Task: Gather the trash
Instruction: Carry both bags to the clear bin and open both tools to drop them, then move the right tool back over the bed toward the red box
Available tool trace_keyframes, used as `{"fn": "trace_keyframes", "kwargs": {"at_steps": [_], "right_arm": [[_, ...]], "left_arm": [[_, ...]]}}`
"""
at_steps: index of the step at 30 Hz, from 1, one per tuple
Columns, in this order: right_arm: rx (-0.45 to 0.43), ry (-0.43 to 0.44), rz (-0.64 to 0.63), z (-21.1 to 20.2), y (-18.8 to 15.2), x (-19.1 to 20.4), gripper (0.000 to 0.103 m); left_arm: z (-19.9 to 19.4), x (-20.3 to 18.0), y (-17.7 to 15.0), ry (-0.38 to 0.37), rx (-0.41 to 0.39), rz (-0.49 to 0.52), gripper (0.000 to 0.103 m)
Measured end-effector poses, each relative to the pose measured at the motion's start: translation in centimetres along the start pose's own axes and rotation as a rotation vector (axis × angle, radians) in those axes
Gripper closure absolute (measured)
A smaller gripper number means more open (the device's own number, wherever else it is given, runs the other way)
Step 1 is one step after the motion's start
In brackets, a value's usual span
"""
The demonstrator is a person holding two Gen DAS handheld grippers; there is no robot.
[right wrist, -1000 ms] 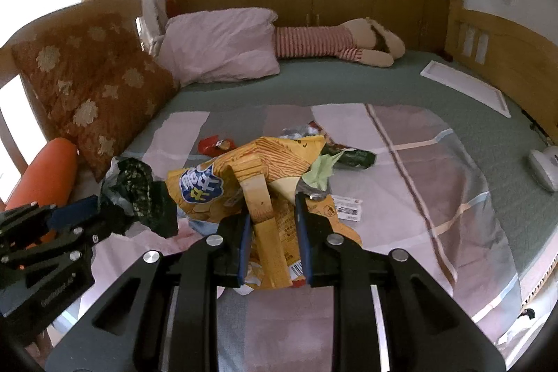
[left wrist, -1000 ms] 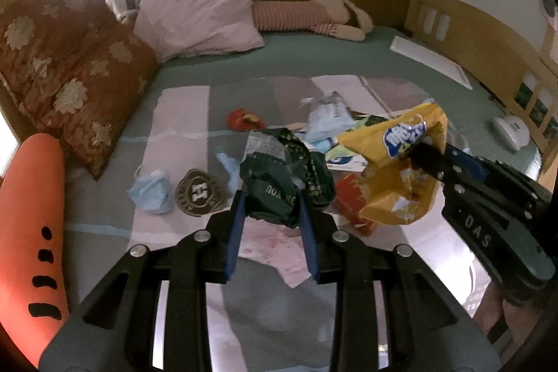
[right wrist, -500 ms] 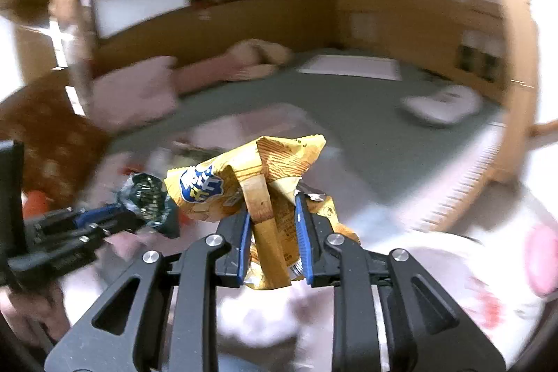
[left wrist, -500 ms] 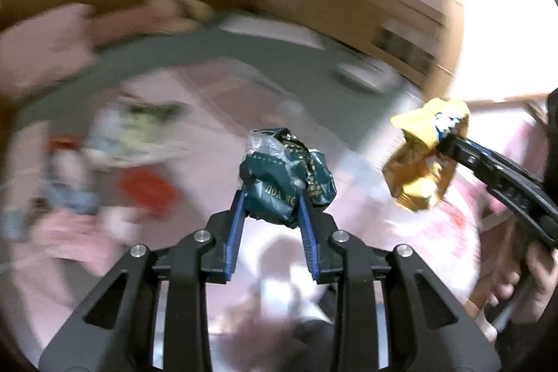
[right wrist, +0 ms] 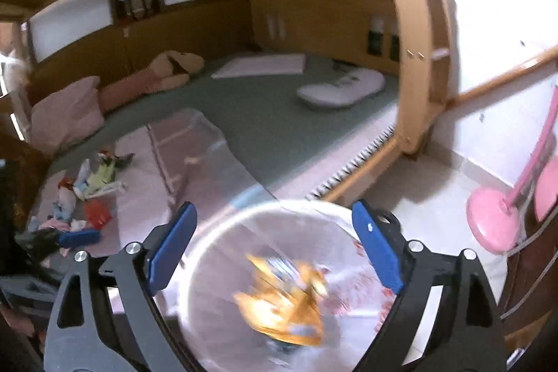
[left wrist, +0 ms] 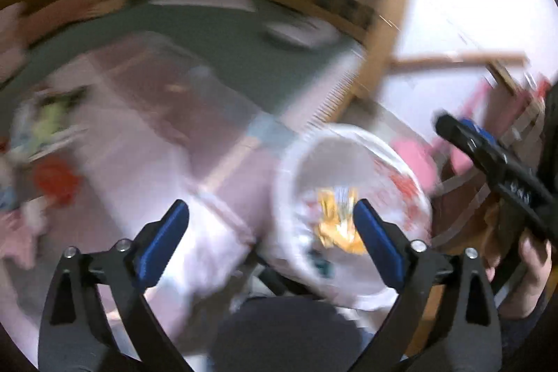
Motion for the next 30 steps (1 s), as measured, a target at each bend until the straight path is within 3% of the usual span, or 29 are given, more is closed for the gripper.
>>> {"fn": "trace_keyframes", "kwargs": {"at_steps": [3, 8, 11, 14, 18, 21, 24, 30], "right_arm": [[-0.01, 0.105, -0.073, 0.7, 1.3, 5.6, 0.012], [0.003, 0.281, -0.26, 2.7, 2.5, 19.1, 0.007], [0.039, 0.36, -0.393, 4.1, 2.3, 27.0, 0.007], [0.055, 0.373, -0.502, 5.6, 1.8, 32.6, 0.007], [0.045, 0.371, -0.496, 8.2, -0.3, 34.1, 0.007], [0.161, 0.386, -0.497, 10.6, -1.2, 33.8, 0.007], [0.112, 0.392, -0.493, 9.9, -0.8, 34.0, 0.007], [0.122, 0.4, -0.489, 10.1, -1.2, 33.9, 0.007]], "left_arm": [[-4.2, 7.2, -1.1, 0.116, -0.083, -0.158, 0.004], [-10.7, 17.8, -5.1, 0.393, -0.175, -0.384, 0.004], [-13.9, 22.5, -8.7, 0.481, -0.223, -0.505, 0.004], [-14.9, 25.5, -11.4, 0.487, -0.233, -0.606, 0.004], [-14.2, 27.9, -13.6, 0.465, -0.199, -0.686, 0.004], [-14.1, 27.5, -13.6, 0.502, -0.187, -0.65, 0.004], [-14.0, 27.6, -13.9, 0.503, -0.172, -0.638, 0.004], [-13.3, 27.5, -13.5, 0.501, -0.158, -0.634, 0.004]]}}
Point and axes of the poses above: each gripper's, at about its wrist camera, not at the fingertips, and z roughly the way its jaws point, x to its left, y to its top, the point moved 3 cm from there along z, roughly the way its jaws point, and after that the axes turned 14 degrees about x, right-handed, at the moved point
